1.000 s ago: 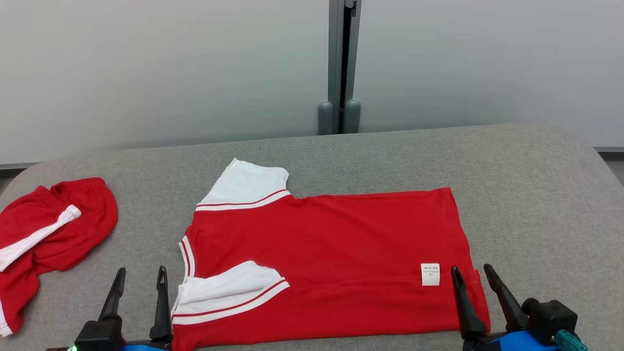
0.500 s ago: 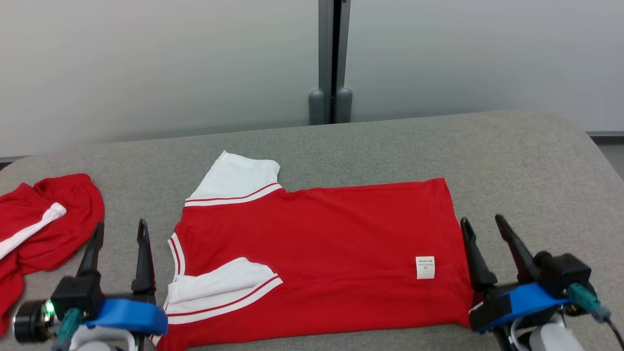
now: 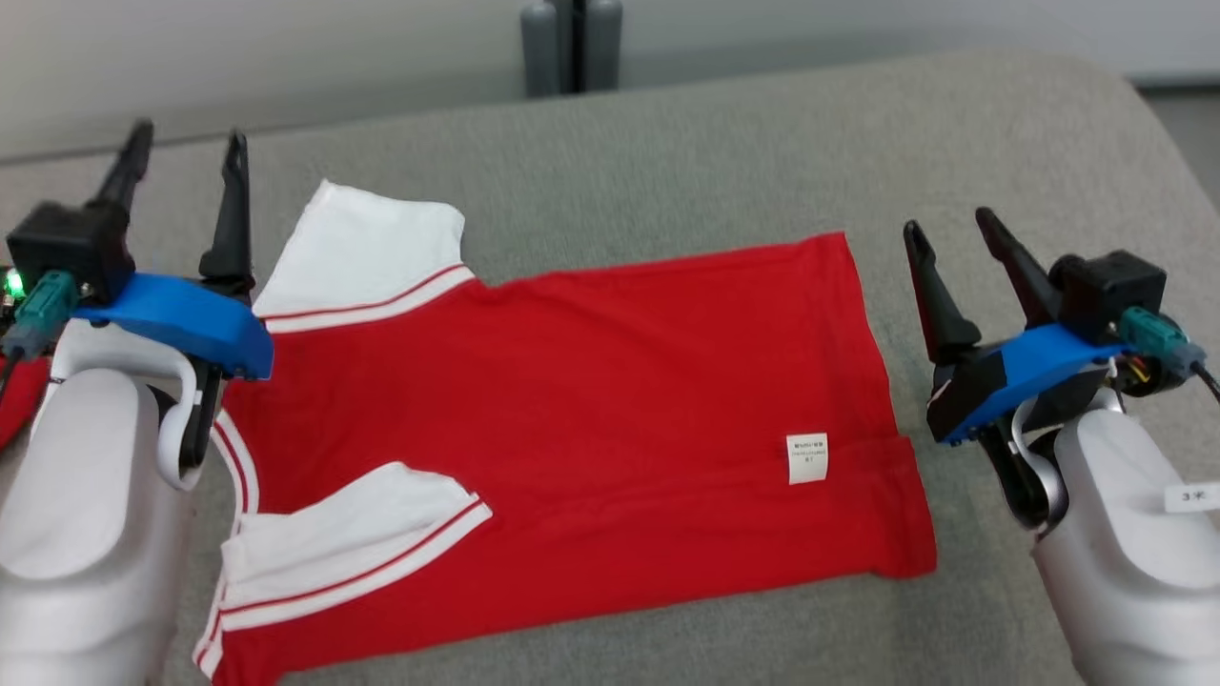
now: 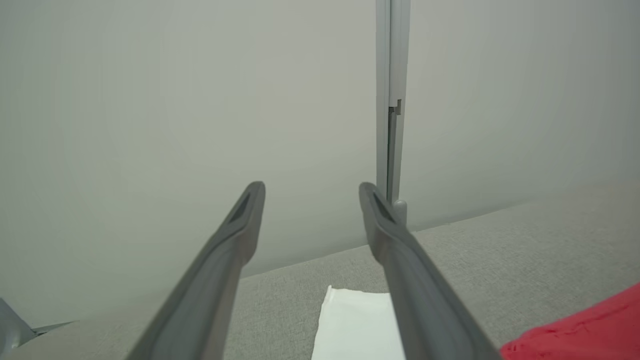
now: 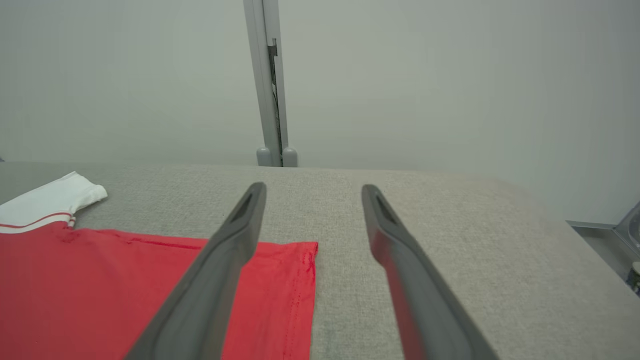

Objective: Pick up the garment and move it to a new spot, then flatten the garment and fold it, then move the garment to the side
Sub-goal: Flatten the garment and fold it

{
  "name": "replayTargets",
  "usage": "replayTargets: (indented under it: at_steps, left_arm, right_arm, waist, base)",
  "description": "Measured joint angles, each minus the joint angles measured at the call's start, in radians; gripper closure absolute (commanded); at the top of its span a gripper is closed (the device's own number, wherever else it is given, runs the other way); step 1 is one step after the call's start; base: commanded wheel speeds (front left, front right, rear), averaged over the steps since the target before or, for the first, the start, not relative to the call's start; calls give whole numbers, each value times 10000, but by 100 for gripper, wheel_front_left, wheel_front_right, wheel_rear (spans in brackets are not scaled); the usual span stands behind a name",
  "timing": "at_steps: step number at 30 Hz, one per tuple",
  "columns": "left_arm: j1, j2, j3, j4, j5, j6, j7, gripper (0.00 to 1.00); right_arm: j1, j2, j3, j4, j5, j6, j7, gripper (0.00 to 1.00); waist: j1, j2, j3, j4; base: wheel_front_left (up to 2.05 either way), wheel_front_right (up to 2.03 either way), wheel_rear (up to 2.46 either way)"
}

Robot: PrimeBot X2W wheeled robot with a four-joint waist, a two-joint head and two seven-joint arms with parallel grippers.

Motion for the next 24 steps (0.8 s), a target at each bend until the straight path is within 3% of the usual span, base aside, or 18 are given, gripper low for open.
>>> replayTargets:
  at_steps: [10, 24]
  left_arm:
    - [-2657, 980, -1620, 1850, -1204, 0, 1333, 0]
    - [-4037, 1689, -3271, 4082, -3024, -2, 2504, 0]
  right_arm:
    - [-1841, -54, 1101, 1325, 573, 0, 290, 0]
    - [-3244, 100, 2660, 2182, 1567, 0, -192, 0]
  waist:
    - [0, 0, 1631, -508]
    - [-3, 1, 2910, -1245]
  base:
    - [0, 0, 0]
    - [0, 0, 0]
